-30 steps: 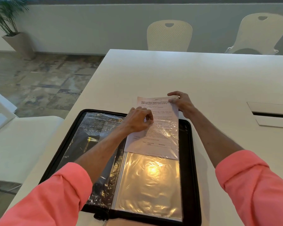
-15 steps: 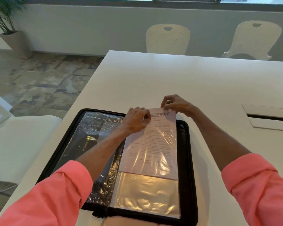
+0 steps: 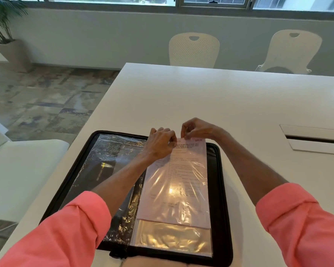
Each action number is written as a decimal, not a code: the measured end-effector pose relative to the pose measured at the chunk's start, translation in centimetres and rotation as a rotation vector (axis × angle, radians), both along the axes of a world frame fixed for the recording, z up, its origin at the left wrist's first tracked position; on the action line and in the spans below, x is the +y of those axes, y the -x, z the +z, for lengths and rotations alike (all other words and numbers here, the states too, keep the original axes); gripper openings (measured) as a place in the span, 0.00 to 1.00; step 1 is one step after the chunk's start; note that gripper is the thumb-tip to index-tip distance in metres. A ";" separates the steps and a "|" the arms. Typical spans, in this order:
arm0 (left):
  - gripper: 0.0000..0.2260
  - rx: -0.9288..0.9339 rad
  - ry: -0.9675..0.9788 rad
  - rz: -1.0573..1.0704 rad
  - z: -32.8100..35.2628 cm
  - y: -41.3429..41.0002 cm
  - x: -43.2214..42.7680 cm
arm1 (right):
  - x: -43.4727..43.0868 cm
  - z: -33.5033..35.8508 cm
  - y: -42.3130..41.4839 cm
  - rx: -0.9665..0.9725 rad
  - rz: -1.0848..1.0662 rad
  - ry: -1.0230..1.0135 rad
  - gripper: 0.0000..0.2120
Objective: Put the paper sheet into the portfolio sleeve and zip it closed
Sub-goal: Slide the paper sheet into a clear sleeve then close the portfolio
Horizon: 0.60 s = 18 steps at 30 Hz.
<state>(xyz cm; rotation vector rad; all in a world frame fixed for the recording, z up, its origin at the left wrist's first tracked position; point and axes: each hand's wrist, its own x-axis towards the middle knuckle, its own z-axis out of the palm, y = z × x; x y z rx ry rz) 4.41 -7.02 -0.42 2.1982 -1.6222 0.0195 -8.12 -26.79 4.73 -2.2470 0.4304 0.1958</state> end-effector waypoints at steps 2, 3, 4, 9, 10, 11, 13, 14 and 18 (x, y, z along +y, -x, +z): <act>0.04 0.000 0.007 0.010 0.0 0.1 0.0 | 0.4 -0.1 0.3 0.023 0.027 -0.004 0.05; 0.04 0.000 0.011 0.015 0.1 0.2 0.0 | 0.6 -0.1 0.4 0.036 0.036 -0.003 0.05; 0.04 0.001 0.012 0.021 0.1 0.2 0.0 | 0.9 -0.1 0.5 0.050 0.042 0.001 0.06; 0.04 0.001 0.017 0.031 0.3 0.4 0.0 | 2.3 -0.8 1.1 0.147 -0.001 0.042 0.05; 0.04 -0.003 0.018 0.032 0.2 0.4 0.0 | 2.5 -1.0 1.2 0.163 -0.019 0.041 0.06; 0.04 -0.005 0.019 0.034 0.2 0.4 0.0 | 2.7 -1.2 1.2 0.176 -0.034 0.040 0.07; 0.04 -0.010 0.017 0.039 0.1 0.5 0.0 | 2.9 -1.4 1.4 0.190 -0.030 0.048 0.09; 0.04 -0.012 0.015 0.040 0.1 0.6 -0.1 | 3.0 -1.4 1.5 0.191 -0.013 0.058 0.09; 0.04 0.012 0.003 0.035 0.0 0.6 -0.1 | 3.2 -1.3 2.0 0.171 0.018 0.157 0.04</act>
